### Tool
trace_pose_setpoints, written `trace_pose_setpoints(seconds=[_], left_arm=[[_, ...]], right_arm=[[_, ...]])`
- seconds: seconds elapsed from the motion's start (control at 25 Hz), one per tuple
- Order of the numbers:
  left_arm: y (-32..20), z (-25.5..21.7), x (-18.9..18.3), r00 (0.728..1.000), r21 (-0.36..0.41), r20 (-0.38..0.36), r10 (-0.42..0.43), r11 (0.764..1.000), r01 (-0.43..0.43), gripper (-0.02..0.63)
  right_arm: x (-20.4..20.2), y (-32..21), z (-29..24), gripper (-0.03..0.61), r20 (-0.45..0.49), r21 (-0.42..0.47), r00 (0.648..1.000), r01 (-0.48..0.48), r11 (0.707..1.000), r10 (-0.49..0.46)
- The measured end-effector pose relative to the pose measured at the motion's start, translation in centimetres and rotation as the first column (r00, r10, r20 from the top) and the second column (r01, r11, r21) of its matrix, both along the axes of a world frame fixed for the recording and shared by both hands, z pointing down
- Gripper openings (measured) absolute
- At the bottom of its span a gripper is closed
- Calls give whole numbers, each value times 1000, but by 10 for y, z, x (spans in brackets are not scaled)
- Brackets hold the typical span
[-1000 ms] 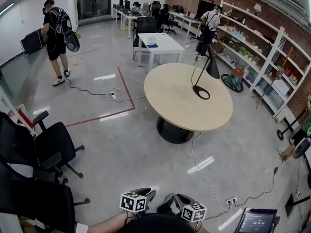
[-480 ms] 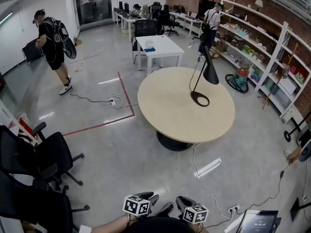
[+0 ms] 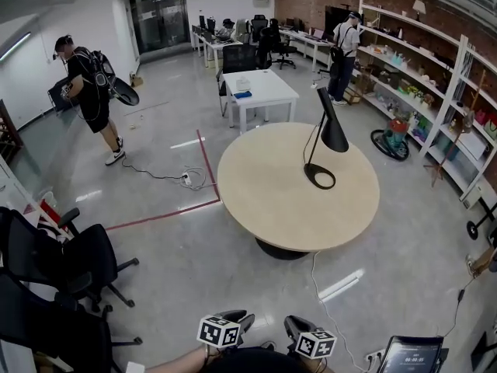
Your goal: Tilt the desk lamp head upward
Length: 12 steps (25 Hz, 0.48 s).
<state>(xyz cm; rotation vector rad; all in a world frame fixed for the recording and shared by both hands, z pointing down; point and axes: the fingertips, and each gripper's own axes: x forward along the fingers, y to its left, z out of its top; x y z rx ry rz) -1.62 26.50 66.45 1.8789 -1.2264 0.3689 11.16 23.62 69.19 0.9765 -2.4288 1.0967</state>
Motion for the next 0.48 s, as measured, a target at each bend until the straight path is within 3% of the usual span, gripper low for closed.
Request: trace_pose_setpoints(seconds=[0.48], left_arm=[[-47,1,37,996,-11,47,69,998,-68,123]], right_arm=[[35,-46,14,43,33,-40,997,-69,997,71]])
